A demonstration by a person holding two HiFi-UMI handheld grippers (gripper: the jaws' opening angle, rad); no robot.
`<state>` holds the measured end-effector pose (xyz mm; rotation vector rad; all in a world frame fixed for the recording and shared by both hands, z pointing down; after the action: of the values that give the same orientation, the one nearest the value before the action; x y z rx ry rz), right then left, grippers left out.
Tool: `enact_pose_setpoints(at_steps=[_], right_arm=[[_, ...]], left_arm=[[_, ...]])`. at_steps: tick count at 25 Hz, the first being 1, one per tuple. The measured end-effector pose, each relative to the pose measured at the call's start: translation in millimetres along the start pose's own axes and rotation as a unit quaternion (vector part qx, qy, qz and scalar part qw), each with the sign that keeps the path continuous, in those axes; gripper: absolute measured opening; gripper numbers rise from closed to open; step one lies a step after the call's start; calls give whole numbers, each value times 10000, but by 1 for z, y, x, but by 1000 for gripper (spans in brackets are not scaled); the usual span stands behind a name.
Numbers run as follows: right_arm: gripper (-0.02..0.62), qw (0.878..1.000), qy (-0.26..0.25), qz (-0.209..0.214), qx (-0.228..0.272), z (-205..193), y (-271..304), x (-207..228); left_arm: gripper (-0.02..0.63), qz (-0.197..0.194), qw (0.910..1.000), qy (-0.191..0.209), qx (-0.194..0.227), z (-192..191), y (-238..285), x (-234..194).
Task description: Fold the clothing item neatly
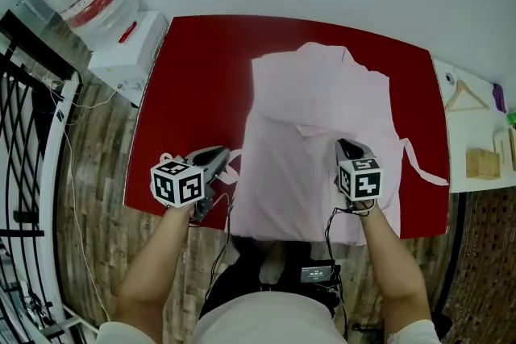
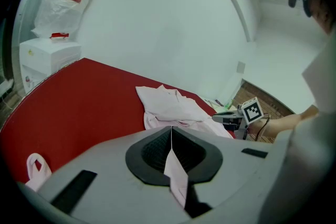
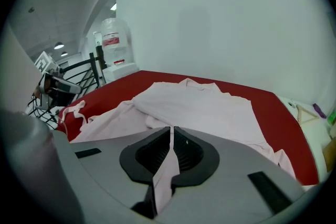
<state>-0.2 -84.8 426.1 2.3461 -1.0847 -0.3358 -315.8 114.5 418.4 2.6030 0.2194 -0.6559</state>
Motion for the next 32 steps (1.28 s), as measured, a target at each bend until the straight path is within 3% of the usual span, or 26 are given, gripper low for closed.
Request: enact_pose_setpoints(at_steps=[14, 21, 25, 32], right_arm=[[28, 9961, -327, 811, -125, 1, 25, -122], [28, 9875, -527, 1470, -233, -5, 35, -198], [28, 9751, -789, 2062, -195, -5, 40, -253], [29, 9390, -1269, 3189, -232, -17, 47, -366]], left_arm=[[7, 647, 9953, -656, 298, -56, -92, -43], [8, 962, 9903, -883, 479, -82, -136, -56], [8, 1185, 9850, -1068, 655, -98, -165, -64], [8, 1619, 9694, -1538, 1021, -123, -212, -82]])
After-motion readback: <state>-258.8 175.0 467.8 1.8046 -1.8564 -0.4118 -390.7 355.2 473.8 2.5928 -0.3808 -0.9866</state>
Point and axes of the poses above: the fingertips, and each gripper's own axes: y forward along the fingers, x to its right, z out of its top, the point moved 9 cm from there along -y, backward along the fingers, and after that the axes turned 8 degrees about x, right-handed, at the moved point
